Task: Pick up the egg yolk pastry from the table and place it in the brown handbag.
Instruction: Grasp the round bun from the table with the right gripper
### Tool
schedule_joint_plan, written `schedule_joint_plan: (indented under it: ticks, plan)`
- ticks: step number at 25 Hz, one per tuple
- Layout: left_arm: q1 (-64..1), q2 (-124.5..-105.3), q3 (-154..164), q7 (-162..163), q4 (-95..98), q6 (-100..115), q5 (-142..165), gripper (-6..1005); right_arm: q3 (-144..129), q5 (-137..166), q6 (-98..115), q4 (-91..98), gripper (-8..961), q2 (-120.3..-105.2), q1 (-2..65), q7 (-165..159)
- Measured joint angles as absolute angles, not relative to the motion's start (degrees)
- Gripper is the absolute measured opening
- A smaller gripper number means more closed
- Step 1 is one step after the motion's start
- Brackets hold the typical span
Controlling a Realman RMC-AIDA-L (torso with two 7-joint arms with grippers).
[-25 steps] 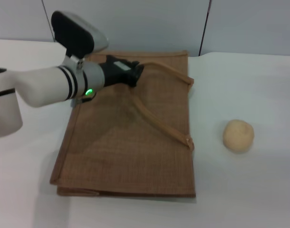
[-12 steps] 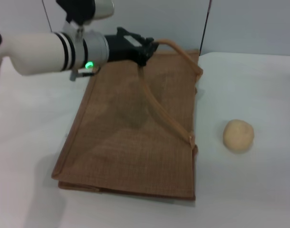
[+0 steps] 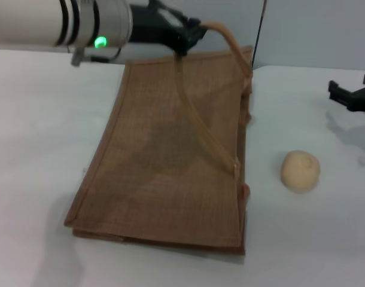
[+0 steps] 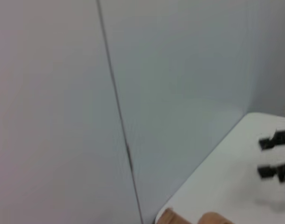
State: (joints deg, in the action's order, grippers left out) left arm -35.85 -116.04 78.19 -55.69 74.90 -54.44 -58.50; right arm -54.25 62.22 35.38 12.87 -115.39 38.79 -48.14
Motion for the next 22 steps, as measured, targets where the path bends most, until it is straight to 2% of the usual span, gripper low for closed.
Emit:
schedule_joint_plan:
  ticks: [6,8,15,22]
  plan:
    - [-36.81,-116.04,76.63,-52.48,79.64,-58.43,-55.70,114,-55.01,70.09,44.80,19.92,896,-115.28,33.49,-57.29]
    - [-37.43,-116.07,75.54,-48.20,87.07,-62.47,-50.41,114,-55.10,75.15,45.65,23.85,896,-115.50,32.01,-61.34]
    - [-40.03,-116.05,72.74,-45.62,92.15,-68.06,-48.14,114,-55.21,97.10,55.22,37.74,896,-115.74,27.06,-79.67]
    - [-39.89,-116.05,71.60,-44.96,95.22,-70.61,-46.74,114,-54.62,113.09,66.03,45.48,897,-115.69,26.24,-91.38]
